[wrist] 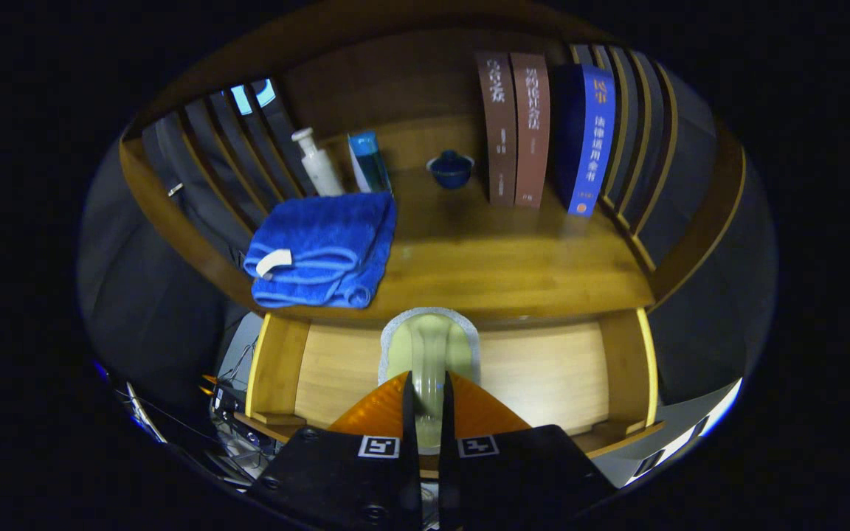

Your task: Pull open the drawer, take out the items inside it, and place them on the countertop above the cabinet.

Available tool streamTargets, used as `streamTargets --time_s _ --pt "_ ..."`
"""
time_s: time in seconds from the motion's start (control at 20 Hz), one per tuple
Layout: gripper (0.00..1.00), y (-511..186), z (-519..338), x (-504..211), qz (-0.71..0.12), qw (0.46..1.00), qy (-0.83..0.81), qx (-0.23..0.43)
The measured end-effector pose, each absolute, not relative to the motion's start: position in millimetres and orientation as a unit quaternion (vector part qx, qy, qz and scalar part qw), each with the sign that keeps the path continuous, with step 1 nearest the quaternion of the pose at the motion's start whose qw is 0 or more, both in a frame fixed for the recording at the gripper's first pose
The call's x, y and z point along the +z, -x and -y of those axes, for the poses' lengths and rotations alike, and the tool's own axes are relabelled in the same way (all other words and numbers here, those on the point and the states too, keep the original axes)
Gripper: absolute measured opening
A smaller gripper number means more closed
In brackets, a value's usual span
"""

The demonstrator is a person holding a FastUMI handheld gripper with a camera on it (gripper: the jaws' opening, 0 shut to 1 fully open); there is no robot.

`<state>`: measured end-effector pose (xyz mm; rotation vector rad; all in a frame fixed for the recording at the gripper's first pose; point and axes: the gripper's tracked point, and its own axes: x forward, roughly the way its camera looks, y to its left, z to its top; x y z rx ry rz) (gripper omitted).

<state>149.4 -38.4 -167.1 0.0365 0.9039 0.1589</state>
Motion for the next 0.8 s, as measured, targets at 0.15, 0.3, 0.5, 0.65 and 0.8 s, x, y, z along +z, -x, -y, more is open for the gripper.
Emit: streamTargets --time_s 0.15,0.3,0.5,0.65,0.8 --pt "0.14 -186.8 43.1 -160.7 -0.435 0.898 -0.011 0.063" --pt "0.14 -224.6 43.9 -165.0 -0.437 0.898 -0.004 0.051" --pt "0.14 -263.0 42.5 -182.1 -0.451 0.891 0.009 0.039" --pt "0.14 -284.9 34.4 -199.8 -0.465 0.884 0.022 0.041" --pt "0.14 -299.3 27.3 -213.3 -0.473 0.879 0.034 0.046"
